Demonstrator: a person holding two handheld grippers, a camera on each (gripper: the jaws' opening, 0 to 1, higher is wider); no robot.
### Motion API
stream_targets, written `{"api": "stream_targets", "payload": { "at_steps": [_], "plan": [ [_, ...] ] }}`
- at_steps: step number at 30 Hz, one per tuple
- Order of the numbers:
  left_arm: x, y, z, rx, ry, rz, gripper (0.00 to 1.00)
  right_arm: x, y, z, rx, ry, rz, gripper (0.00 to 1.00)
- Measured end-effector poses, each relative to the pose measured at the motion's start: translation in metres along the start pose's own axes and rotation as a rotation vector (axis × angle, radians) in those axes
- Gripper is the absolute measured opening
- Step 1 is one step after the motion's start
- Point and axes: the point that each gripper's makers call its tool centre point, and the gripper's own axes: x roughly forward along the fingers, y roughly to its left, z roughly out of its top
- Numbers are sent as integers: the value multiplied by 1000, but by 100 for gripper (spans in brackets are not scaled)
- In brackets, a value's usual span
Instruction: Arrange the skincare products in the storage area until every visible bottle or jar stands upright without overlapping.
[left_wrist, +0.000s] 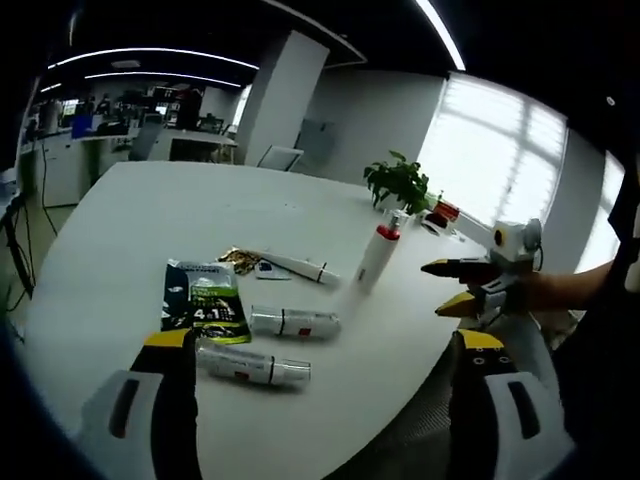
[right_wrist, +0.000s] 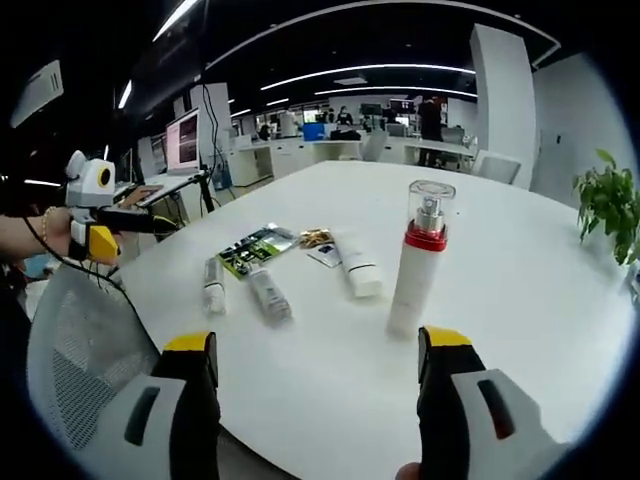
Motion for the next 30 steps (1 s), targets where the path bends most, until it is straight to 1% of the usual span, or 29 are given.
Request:
{"api": "stream_targets", "payload": {
  "at_steps": [9, 13, 15, 16, 17, 22, 26, 30],
  "plan": [
    [-2, 0, -1, -1, -13, 0, 99, 3, -1, 1, -17, 11, 1, 81],
    [0, -1, -3, -6, -10, -5, 99, 4, 2, 9, -46, 19, 15, 82],
    [0, 0, -3, -10, -12, -3, 99, 5, 3, 13, -65, 21, 21, 82],
    [0, 1, -4, -13, -12, -1, 99, 7, 5, 17, -89, 30, 25, 82],
    [0, 1, -4, -13, -12, -1, 99, 8, 5, 18, -91, 30, 26, 81],
    [-4, 5, -10, -1, 1, 10, 99, 21, 8, 25, -122, 36, 49, 80],
    [-6, 8, -11, 2, 2, 16, 99, 32, 12, 32, -149, 43, 70, 80],
    [-7, 13, -12, 1, 2, 25, 99, 44, 14, 42, -149, 51, 82, 78]
  ]
}}
